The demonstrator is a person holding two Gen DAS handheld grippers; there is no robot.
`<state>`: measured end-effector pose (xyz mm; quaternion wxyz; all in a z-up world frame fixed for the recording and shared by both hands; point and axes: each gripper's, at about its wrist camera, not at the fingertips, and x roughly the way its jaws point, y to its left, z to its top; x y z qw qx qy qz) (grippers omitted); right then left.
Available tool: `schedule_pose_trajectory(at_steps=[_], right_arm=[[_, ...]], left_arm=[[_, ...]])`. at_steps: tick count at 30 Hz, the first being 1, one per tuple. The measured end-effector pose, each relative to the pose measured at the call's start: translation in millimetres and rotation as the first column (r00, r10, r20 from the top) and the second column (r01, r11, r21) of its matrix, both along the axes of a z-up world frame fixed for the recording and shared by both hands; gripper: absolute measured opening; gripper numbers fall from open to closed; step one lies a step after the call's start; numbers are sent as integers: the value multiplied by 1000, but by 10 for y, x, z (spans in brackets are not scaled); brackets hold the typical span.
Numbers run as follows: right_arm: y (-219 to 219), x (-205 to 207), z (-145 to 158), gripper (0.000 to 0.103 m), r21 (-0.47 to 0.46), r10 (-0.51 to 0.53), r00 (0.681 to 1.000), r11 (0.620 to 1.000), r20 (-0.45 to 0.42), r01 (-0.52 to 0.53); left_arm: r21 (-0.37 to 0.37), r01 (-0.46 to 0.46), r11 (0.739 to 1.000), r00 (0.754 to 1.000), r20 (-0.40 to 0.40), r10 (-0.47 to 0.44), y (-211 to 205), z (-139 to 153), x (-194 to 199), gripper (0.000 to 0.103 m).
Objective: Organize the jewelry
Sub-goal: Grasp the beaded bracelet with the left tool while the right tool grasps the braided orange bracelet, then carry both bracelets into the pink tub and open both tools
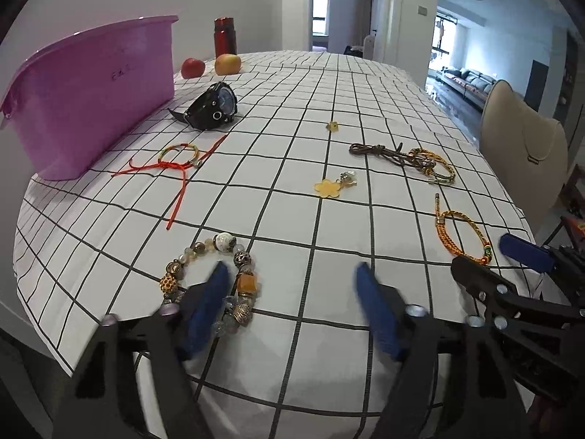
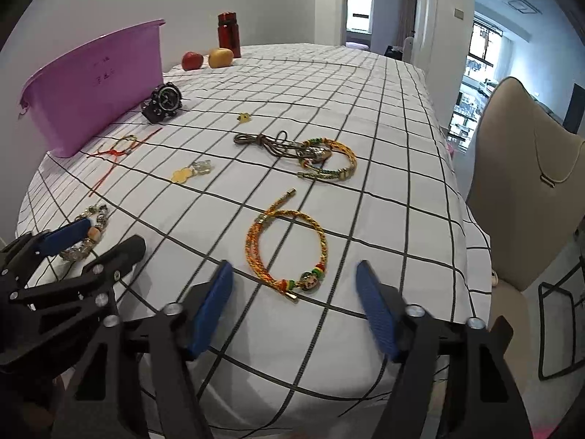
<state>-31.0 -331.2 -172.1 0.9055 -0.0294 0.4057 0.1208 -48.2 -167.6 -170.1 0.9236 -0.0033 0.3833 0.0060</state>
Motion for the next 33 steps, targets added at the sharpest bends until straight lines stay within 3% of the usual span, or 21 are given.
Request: schedule_pose_trajectory(at_steps=[4,6,8,11,21,33], right_arm=[[13,-13,-7,56,-3,13,1000,1000,19,-13],[39,-13,6,40,-9,25,1000,1000,18,-25],[85,-20,19,33,-21,41,999,999,18,-41],[144,-30,26,17,-27,57,998,998,20,-57],[61,-6,57,5,39,52,999,998,-9,-52],[12,-29,242,5,92,87,996,992,-16,-85]], left_arm=[[3,31,1000,999,8,-31,-16,2,-2,53],[7,34,999,999,1,-34,-38,16,11,43],[4,27,1000,1000,-5,-27,-54,27,24,27],[-4,9,1000,1000,-7,-9,-47,32,30,12],[-44,-1,999,999,-41,-1,-7,56,48,11],[-72,-26,997,999,-36,23,6,297,1,11]])
